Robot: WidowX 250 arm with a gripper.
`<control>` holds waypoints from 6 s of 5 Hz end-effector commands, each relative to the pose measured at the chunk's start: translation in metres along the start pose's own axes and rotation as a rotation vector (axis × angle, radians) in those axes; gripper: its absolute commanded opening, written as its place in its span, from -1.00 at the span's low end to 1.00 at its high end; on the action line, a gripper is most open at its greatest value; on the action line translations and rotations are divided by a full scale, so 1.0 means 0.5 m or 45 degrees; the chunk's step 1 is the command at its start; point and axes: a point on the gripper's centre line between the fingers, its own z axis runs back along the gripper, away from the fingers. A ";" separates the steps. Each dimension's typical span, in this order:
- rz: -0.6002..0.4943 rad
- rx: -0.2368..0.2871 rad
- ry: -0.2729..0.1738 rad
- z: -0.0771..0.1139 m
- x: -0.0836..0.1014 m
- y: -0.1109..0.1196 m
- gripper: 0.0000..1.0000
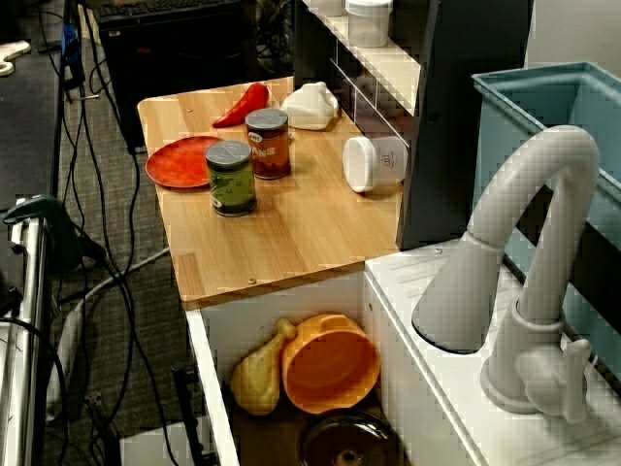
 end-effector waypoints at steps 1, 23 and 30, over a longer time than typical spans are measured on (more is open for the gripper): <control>0.056 0.045 -0.040 -0.067 0.115 0.061 1.00; 0.282 0.010 -0.040 -0.312 0.234 0.099 1.00; 0.293 -0.016 -0.016 -0.299 0.244 0.094 -1.00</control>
